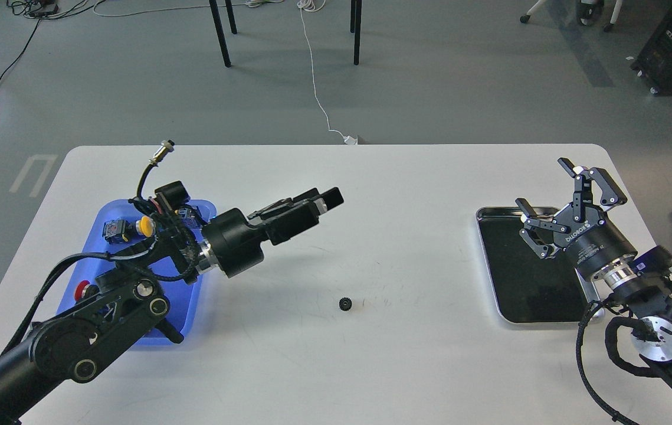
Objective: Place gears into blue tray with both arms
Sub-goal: 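Withdraw the right gripper and reach the left gripper toward the gear, then grasp the second black gear on the table with the left gripper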
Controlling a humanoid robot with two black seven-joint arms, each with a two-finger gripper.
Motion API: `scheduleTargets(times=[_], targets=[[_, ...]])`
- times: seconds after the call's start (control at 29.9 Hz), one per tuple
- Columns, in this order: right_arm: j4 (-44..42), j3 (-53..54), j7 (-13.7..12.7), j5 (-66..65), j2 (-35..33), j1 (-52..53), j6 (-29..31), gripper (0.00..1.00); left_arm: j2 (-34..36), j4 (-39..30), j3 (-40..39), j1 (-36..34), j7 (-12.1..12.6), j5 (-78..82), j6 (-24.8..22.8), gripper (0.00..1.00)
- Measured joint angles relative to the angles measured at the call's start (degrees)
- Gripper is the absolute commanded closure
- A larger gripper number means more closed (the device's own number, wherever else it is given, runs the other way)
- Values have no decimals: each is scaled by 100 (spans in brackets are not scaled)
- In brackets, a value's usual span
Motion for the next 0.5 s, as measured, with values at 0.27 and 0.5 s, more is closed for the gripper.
scheduleTargets(times=[0.27,0.5], targets=[[-10,-3,0,-7,-2,-3,-77,3,45,101,1392,-1671,-1,1764,-4,2],[3,-9,0,-14,-133,4,-81,3,53,591,2530,-2345,-1,1890,-111,2]])
